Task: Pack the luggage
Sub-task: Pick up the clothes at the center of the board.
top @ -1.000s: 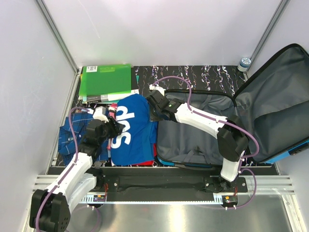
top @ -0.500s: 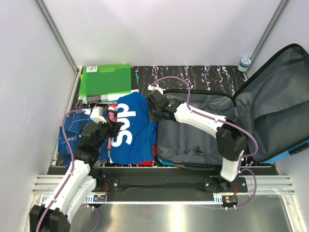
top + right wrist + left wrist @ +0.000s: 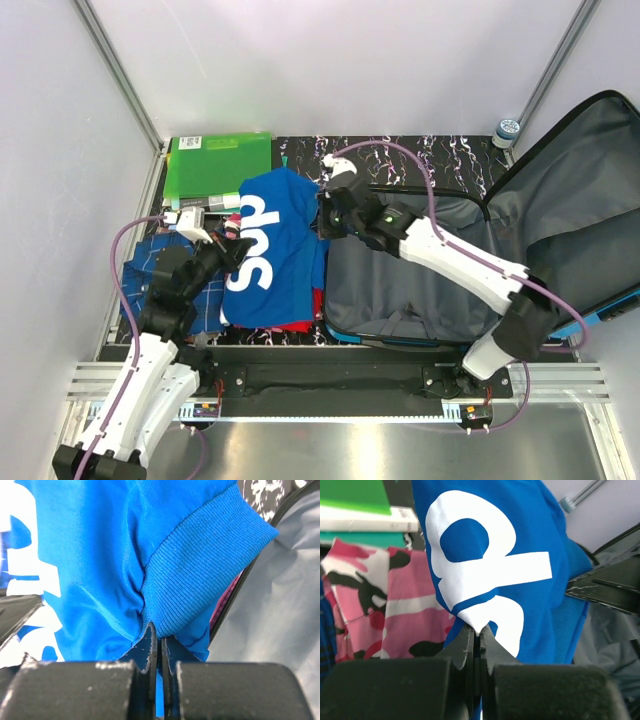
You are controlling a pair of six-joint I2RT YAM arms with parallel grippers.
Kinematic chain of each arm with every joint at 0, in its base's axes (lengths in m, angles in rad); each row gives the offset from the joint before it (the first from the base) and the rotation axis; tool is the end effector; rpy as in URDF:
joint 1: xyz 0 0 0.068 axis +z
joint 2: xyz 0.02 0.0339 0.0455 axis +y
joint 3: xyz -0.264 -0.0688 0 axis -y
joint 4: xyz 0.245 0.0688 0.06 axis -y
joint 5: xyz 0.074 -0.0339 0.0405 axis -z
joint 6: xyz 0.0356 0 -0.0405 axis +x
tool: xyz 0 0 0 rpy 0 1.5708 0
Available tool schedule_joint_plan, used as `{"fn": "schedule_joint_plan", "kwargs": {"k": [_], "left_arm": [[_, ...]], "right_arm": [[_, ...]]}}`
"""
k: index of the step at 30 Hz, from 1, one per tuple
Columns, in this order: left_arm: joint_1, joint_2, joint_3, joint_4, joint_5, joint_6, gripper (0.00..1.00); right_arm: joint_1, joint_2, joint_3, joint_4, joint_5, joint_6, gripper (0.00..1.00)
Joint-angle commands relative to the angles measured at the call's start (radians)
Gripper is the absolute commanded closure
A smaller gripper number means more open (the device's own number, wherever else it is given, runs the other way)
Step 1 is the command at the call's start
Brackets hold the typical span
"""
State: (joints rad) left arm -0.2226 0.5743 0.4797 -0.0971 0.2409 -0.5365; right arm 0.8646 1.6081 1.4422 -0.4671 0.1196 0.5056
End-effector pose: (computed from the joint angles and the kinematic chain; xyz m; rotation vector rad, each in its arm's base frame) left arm 0.1488 -0.0424 0.2728 -0.1046 1.8173 -0.7570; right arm 0.2430 0.2784 0.3313 -0.3376 2.2464 0.6225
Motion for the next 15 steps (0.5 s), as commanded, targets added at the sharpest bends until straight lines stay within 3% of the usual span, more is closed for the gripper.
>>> {"fn": "schedule_joint_plan", "kwargs": {"k": [1, 15], "left_arm": [[-0.012, -0.022, 0.091, 0.050, 0.069, -0.011, 1.00], [-0.113, 0.045, 0.335, 0.034, 0.123, -0.059, 1.00]], "right_arm": [[-0.003, -0.120, -0.025, 0.071, 0.018, -0.016, 1.00], [-0.004, -0.353, -0.092, 0.064, 0.077, -0.047, 1.00]]}}
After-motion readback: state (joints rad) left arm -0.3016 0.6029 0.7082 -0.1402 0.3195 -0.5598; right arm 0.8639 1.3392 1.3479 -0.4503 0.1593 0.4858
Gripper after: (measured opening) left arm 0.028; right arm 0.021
